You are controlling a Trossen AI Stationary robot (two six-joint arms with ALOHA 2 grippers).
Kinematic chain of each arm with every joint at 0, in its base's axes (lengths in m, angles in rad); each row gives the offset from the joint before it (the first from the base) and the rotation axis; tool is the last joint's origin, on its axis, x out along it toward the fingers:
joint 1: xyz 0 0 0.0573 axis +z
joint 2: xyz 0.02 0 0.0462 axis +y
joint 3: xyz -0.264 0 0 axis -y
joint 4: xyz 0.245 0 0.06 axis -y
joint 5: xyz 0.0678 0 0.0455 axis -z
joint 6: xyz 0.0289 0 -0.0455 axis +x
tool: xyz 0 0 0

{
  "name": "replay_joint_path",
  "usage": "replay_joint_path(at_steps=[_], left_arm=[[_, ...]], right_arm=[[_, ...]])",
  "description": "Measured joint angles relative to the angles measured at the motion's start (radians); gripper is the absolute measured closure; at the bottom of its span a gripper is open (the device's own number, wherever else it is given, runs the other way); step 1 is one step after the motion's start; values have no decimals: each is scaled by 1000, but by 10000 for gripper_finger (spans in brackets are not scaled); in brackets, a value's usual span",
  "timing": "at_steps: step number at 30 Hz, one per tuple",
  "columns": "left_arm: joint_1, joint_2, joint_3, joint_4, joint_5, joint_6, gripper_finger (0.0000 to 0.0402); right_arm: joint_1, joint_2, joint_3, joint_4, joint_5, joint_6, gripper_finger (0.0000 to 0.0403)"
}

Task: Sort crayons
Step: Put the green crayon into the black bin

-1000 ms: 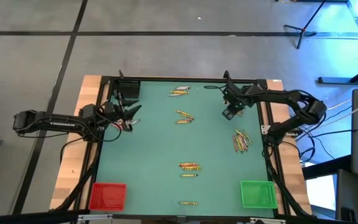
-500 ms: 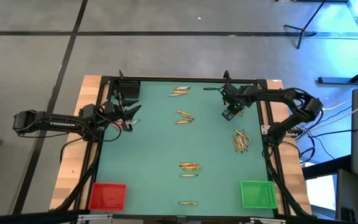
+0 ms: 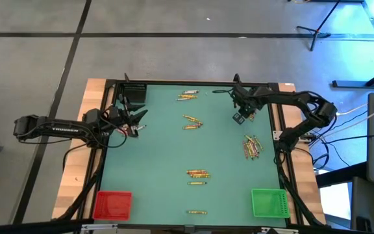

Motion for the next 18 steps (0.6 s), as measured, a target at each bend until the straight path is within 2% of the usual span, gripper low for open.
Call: replay_joint_path(at_steps=[15,18], left_arm=[[0,0,0,1,0,0,294],[0,0,0,1,0,0,294]], right_arm=[[1,55,-35,72,-12,-15,323],[1,59,-36,88,-26,-35,335]])
